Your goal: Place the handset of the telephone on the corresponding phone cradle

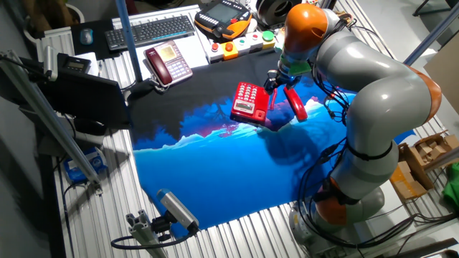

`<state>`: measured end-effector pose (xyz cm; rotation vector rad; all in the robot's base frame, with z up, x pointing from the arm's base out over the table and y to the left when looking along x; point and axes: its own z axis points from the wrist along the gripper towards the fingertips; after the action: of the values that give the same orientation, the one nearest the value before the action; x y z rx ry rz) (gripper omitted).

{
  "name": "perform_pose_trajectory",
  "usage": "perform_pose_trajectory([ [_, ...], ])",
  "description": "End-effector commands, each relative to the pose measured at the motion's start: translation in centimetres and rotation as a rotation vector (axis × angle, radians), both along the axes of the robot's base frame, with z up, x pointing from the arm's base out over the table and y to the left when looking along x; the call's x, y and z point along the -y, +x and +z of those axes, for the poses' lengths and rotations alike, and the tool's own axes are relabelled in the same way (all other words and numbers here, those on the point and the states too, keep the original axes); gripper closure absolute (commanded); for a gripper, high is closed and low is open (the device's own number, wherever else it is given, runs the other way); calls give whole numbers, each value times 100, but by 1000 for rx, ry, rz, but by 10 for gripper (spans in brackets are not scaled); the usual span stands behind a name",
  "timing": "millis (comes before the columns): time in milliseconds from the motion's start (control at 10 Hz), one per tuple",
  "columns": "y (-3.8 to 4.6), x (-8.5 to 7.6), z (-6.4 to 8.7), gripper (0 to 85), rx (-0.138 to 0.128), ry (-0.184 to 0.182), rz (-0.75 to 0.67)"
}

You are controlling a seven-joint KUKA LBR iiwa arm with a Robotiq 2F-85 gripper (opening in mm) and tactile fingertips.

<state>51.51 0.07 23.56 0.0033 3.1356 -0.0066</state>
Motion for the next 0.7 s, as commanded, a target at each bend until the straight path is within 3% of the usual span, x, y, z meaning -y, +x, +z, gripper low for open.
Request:
perform_pose_trajectory([
  [0, -1, -2, 9, 843, 5, -43, -5],
  [600, -5, -32, 38, 843, 5, -46, -2],
])
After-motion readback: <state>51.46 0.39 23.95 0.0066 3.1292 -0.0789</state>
